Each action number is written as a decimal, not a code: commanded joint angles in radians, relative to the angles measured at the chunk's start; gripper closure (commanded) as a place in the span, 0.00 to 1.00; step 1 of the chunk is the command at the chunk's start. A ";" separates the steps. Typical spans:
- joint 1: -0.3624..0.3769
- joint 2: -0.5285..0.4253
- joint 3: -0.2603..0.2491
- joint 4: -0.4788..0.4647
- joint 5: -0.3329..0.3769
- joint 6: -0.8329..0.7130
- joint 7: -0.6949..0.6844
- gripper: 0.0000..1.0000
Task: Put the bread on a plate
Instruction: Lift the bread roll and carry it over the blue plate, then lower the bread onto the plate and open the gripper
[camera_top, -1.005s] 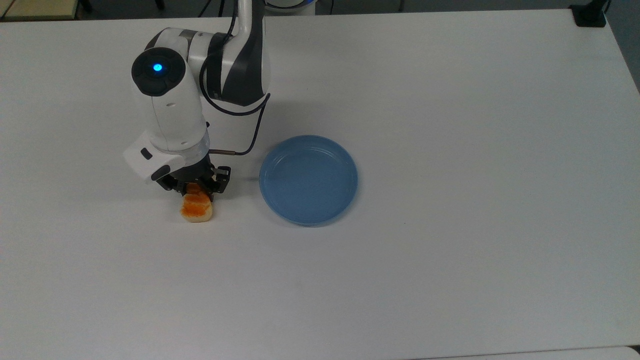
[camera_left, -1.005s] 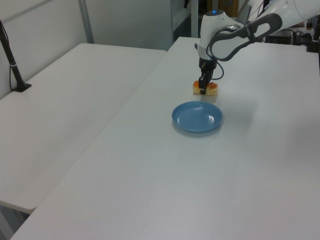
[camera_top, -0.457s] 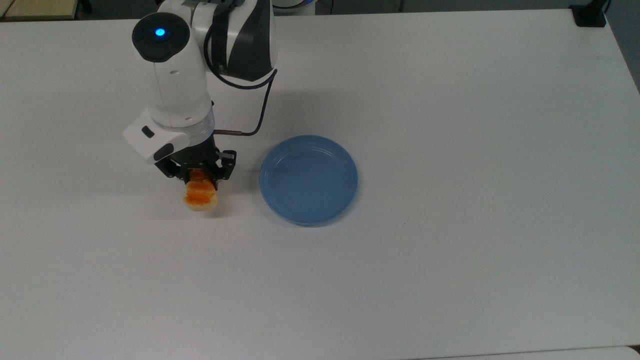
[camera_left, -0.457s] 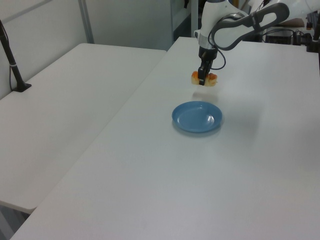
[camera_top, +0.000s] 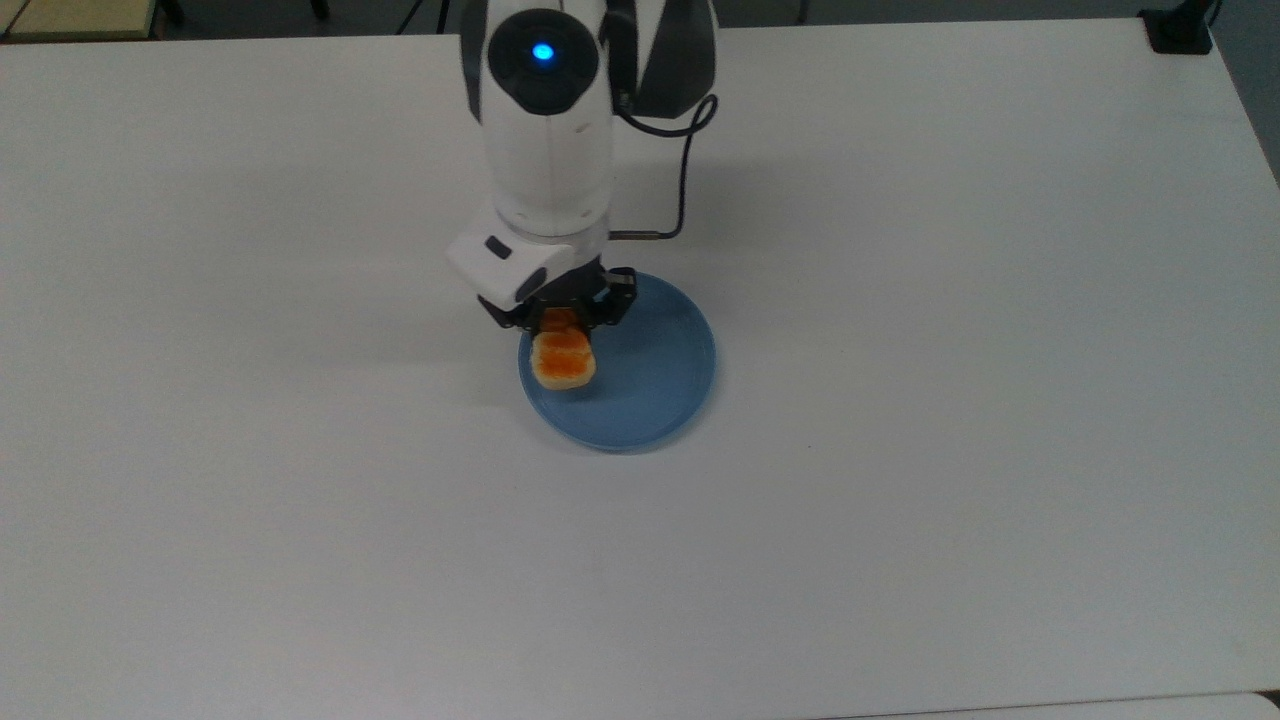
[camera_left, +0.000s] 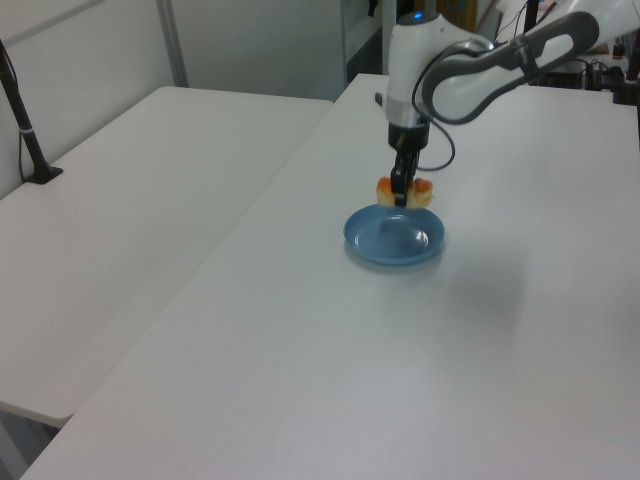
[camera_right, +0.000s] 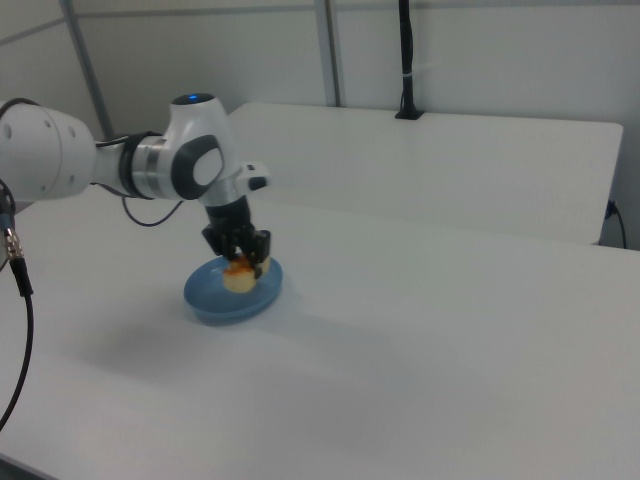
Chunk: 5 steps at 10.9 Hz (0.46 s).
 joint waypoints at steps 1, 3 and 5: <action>0.083 0.010 -0.014 -0.022 0.014 0.001 0.152 0.52; 0.087 0.059 -0.014 0.012 0.011 0.012 0.185 0.47; 0.095 0.083 -0.014 0.014 0.004 0.072 0.196 0.46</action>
